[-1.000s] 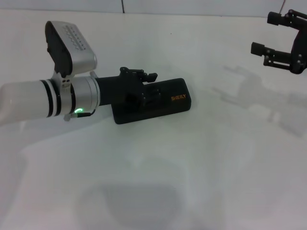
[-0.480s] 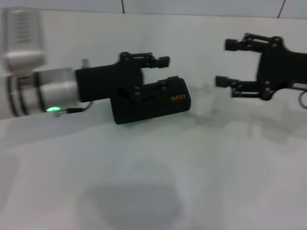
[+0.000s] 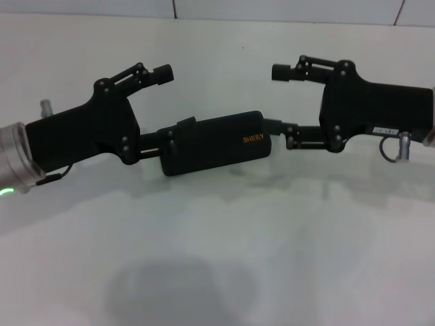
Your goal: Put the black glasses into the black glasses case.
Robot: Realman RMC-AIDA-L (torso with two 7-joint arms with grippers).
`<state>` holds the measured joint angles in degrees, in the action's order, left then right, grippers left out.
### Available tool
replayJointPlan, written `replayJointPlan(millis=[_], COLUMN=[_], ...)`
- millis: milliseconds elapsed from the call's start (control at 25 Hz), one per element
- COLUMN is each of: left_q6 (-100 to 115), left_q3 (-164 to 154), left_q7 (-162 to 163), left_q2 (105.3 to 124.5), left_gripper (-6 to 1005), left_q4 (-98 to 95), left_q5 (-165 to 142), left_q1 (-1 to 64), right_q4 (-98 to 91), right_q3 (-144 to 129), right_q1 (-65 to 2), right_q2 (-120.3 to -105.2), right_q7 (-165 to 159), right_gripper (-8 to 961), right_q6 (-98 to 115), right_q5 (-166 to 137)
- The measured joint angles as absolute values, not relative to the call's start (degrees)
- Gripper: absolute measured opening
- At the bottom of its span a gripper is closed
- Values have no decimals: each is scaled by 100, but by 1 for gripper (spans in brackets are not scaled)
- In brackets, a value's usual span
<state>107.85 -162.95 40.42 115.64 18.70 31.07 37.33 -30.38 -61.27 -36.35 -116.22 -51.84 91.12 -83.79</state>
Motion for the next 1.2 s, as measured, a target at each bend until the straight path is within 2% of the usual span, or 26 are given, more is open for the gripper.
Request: replayJointPlan(millis=[120, 240, 1200], left_q6=[10792, 10811, 10819], left_q3=[-16294, -16293, -16305], left_q7=[4065, 4019, 3744], left_q2=[11586, 11700, 11877], left_gripper=[849, 889, 889], left_q4=[1842, 1853, 1880], left_q5=[3216, 3469, 3038], left_q1=[3615, 3486, 3489], right_q4=[-2989, -2987, -2972], right_q3=[-6185, -6297, -6611], right_q1=[-3635, -3647, -3519], right_q2=[-11620, -11604, -11590], right_q7=[-5099, -5091, -4642], right_gripper=[763, 762, 756], right_q6=[9111, 9077, 8955], right_q5=[-8254, -8265, -8210])
